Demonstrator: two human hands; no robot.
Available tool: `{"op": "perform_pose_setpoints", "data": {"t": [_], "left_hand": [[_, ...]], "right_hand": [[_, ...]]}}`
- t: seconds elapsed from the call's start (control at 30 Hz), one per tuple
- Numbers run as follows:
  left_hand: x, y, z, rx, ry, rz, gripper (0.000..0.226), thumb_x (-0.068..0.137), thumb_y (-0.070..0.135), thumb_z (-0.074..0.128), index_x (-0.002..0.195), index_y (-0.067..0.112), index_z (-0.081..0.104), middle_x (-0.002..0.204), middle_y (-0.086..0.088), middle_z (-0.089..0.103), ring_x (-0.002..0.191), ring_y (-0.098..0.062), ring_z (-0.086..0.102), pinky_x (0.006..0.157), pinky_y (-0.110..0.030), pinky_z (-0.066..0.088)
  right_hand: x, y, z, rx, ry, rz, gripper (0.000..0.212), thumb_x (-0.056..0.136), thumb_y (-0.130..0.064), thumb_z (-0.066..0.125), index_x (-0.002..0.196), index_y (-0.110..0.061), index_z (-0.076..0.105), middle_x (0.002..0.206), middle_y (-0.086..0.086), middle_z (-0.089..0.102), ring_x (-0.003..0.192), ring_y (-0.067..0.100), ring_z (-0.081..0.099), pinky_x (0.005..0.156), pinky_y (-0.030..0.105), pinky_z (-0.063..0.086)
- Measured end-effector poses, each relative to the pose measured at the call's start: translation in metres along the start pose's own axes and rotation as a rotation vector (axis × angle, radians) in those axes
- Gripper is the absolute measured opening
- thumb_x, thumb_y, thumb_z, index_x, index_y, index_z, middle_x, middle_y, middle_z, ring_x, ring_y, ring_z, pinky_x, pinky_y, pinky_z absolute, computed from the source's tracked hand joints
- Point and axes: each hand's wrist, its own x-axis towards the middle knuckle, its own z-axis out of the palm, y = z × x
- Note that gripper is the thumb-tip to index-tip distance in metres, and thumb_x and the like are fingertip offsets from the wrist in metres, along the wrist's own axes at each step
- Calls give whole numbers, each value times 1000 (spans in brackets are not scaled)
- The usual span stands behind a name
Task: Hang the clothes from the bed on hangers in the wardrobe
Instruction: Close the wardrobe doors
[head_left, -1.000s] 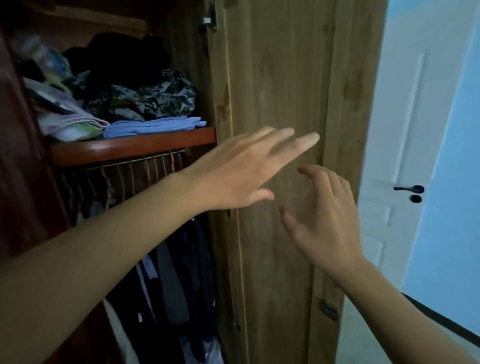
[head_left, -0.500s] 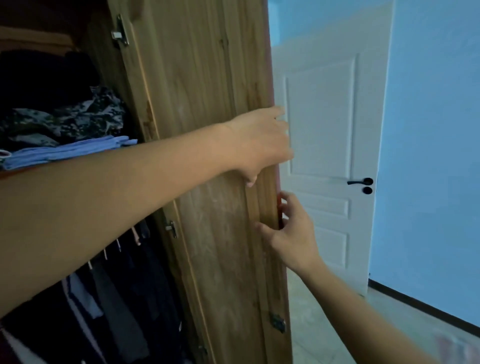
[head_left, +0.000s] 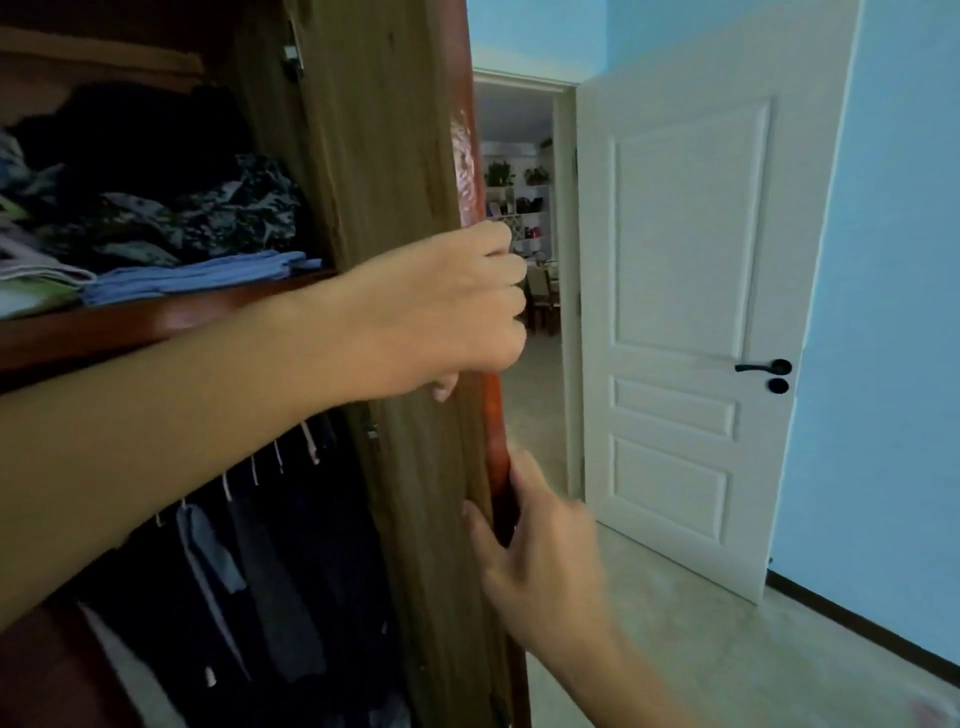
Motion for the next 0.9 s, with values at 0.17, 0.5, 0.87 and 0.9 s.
{"op": "perform_pose_setpoints", "data": {"t": [0.17,0.5,0.87,0.9], "left_hand": [[-75,13,5,286,108,3,27,78,-13,63,61,6,53,64,-10,51,65,-28,48,75,-43,50],[-173,4,36,336,14,-112,27,96,-5,45,87,7,67,82,-6,60,86,-29,51,95,-43,42],[-266,-23,63,100,-447,-201,97,66,82,57,130,8,53,127,-4,54,126,-32,42,109,-47,17],[-273,-24,67,111,-450,-203,97,68,79,59,132,8,52,129,-5,53,129,-33,40,110,-48,17]], "right_hand": [[-20,-34,51,-91,36,-130,50,89,-40,57,135,-22,52,75,-21,61,58,0,58,55,8,45],[-20,-79,126,-71,-9,-181,78,67,-53,78,133,-24,49,107,-16,69,82,-8,64,73,-3,43],[10,-123,239,7,-80,-157,86,70,-51,76,137,-26,28,114,-16,34,100,7,54,73,24,56],[13,-126,251,-12,-59,-158,87,70,-51,76,138,-21,30,116,-13,35,100,9,54,74,27,56]]}}
